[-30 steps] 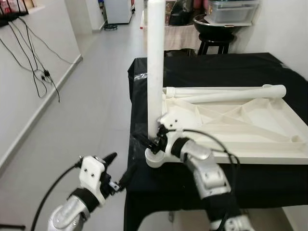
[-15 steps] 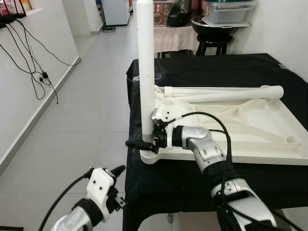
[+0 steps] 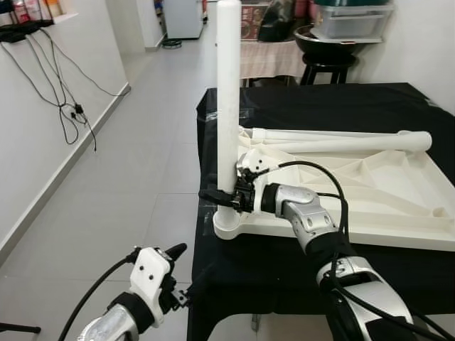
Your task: Building children table
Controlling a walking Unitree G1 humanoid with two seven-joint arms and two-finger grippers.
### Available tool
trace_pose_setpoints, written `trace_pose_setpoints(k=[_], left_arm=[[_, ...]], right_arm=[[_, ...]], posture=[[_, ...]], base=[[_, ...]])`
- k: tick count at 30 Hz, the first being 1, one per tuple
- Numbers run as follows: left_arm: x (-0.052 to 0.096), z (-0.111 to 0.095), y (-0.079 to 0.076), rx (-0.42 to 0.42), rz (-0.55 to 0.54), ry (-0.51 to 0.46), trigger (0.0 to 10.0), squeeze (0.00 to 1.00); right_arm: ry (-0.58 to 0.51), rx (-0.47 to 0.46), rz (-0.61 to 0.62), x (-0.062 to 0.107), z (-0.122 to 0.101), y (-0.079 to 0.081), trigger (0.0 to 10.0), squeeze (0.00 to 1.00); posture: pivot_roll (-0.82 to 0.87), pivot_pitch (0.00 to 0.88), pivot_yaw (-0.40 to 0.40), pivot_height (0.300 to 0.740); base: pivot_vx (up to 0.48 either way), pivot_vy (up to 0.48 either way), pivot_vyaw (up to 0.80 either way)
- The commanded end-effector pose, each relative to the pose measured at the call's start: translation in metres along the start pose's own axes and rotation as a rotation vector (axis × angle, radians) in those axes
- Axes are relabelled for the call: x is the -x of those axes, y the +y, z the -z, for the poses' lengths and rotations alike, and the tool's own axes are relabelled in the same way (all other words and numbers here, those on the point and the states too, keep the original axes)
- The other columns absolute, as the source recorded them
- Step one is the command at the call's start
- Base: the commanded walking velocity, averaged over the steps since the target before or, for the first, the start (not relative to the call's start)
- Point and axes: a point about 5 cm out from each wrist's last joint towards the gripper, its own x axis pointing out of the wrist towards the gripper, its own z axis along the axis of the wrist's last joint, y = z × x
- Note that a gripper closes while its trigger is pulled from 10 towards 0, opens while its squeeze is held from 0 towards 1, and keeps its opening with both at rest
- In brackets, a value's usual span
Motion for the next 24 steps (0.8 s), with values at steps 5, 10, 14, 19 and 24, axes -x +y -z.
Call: trace_pose_setpoints(k=[5,10,14,19,24], left_arm=[[0.000,-0.003,0.010,0.003,-0.074,0.006,10.0,0.00],[-0.008,-0.003,0.019,-0.065,-0.119,0.073,10.0,0.00],[-0.010,-0.011,0.031,-0.103,-0.201,0.079,10.0,0.00],[-0.006,-0.021,0.039,-0.084,-0.243,0.040,10.0,0.00],[-0.006,-0.024,0.045,-0.039,-0.285,0.016,10.0,0.00]], right_arm=[[0.135,-0.057,0.387,0.047,0.029,0.021,0.0,0.00],[0.132,0.048,0.291,0.039,0.020,0.010,4.3,0.00],[0.162,0.081,0.359,0.045,0.017,-0.007,10.0,1.00],[0.183,0.089,0.535,0.068,0.009,-0.021,10.0,1.00],[0.217,0.085,0.636,0.089,0.009,-0.032,10.0,1.00]], posture=[[-0.05,0.040,0.017,0.740],[-0.04,0.029,0.001,0.740],[-0.05,0.026,0.002,0.740],[-0.06,0.026,0.015,0.740],[-0.08,0.023,0.027,0.740]], base=[[0.000,0.000,0.00],[0.000,0.000,0.00],[0.000,0.000,0.00],[0.000,0.000,0.00],[0.000,0.000,0.00]])
